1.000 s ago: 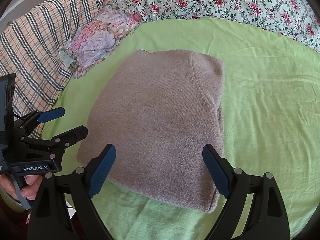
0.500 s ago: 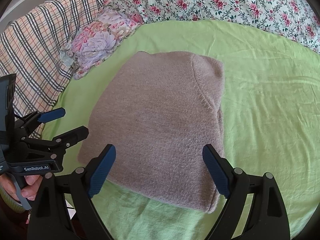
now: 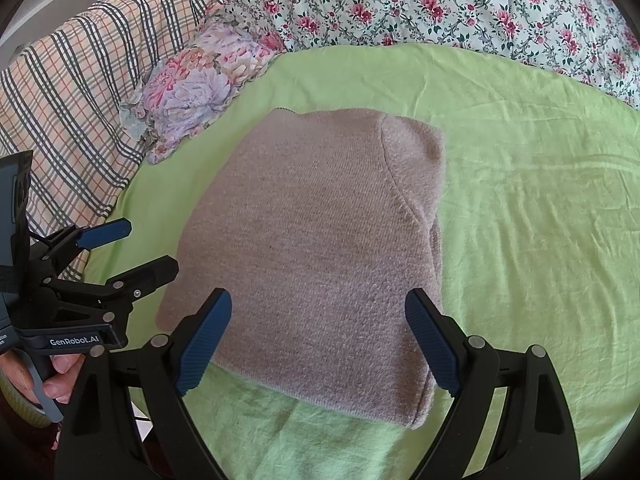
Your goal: Fold small clothes
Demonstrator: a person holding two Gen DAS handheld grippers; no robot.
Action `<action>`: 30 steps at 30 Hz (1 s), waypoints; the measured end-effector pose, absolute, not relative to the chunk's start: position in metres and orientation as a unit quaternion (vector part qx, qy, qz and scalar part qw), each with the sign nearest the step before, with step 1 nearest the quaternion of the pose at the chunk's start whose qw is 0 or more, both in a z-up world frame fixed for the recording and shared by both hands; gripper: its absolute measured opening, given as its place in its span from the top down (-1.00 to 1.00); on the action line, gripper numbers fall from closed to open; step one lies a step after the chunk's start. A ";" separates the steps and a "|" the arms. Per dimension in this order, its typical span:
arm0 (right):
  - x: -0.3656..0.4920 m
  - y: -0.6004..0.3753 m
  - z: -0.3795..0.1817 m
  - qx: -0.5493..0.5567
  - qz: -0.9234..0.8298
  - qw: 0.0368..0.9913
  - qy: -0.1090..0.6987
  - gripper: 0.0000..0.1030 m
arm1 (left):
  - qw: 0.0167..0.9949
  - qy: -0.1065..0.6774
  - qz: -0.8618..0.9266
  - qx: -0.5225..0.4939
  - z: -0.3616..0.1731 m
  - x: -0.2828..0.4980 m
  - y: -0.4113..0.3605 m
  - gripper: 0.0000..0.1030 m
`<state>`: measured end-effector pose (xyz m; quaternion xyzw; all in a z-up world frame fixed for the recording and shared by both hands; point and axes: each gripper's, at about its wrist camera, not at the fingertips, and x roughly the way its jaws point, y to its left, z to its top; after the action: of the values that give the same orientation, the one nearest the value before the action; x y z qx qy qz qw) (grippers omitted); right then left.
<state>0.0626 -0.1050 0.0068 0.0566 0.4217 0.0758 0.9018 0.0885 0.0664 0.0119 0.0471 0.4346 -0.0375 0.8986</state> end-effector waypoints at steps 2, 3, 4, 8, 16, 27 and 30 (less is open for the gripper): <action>0.062 -0.104 0.007 0.057 0.075 0.902 0.421 -0.72 | 0.899 0.434 -0.038 0.048 0.012 0.089 0.066 -0.83; 0.062 -0.105 0.007 0.057 0.075 0.902 0.421 -0.72 | 0.899 0.435 -0.037 0.047 0.012 0.088 0.066 -0.83; 0.063 -0.105 0.007 0.057 0.075 0.902 0.421 -0.72 | 0.899 0.435 -0.038 0.047 0.012 0.089 0.066 -0.83; 0.063 -0.106 0.008 0.057 0.077 0.902 0.420 -0.72 | 0.898 0.435 -0.037 0.047 0.012 0.088 0.065 -0.83; 0.064 -0.107 0.010 0.058 0.077 0.903 0.419 -0.72 | 0.899 0.433 -0.039 0.047 0.013 0.088 0.061 -0.83; 0.063 -0.106 0.015 0.061 0.071 0.907 0.410 -0.72 | 0.899 0.433 -0.039 0.043 0.013 0.089 0.063 -0.83; 0.063 -0.107 0.014 0.063 0.070 0.907 0.409 -0.72 | 0.899 0.434 -0.039 0.043 0.013 0.089 0.062 -0.83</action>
<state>0.0626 -0.1066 0.0144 0.0635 0.4093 0.0702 0.9075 0.0894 0.0625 0.0131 0.0434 0.4342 -0.0388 0.8990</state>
